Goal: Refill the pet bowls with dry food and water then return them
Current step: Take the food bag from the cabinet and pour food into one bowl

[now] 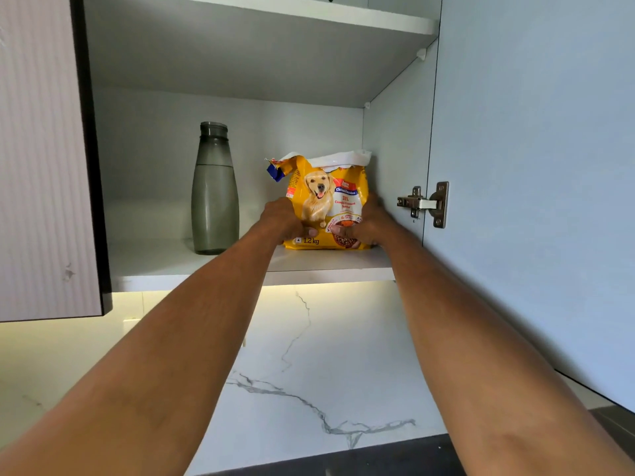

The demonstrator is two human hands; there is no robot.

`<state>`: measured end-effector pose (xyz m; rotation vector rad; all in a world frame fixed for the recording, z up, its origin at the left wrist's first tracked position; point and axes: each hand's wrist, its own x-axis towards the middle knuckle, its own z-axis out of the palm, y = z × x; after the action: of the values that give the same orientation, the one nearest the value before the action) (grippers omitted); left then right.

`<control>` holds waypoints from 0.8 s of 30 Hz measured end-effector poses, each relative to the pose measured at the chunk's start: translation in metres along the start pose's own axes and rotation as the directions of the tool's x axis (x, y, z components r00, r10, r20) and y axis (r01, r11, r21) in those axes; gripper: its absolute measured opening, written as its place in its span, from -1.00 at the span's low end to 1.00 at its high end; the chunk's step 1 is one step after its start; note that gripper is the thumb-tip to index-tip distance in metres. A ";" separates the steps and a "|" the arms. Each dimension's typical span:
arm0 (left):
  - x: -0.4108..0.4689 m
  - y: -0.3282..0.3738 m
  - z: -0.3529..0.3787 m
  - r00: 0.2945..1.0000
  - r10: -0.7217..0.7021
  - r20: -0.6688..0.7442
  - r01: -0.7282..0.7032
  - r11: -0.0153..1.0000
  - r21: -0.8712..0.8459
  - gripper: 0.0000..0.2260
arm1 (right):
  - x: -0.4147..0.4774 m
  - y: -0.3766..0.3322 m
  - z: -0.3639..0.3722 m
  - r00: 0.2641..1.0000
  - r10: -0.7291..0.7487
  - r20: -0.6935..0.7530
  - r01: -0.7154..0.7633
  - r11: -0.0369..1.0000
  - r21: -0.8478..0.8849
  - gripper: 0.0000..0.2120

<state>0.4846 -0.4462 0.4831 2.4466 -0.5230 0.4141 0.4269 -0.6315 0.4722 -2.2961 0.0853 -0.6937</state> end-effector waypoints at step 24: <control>-0.211 -0.053 -0.022 0.813 0.224 -0.538 -0.362 0.917 -0.166 -0.81 | -0.199 -0.060 0.066 0.717 -0.491 -0.494 0.464 0.866 -0.188 -0.87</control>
<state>0.3204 -0.3357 0.3889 1.8906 -0.6749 1.0230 0.2823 -0.4947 0.3821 -2.1129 -0.2558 -1.6090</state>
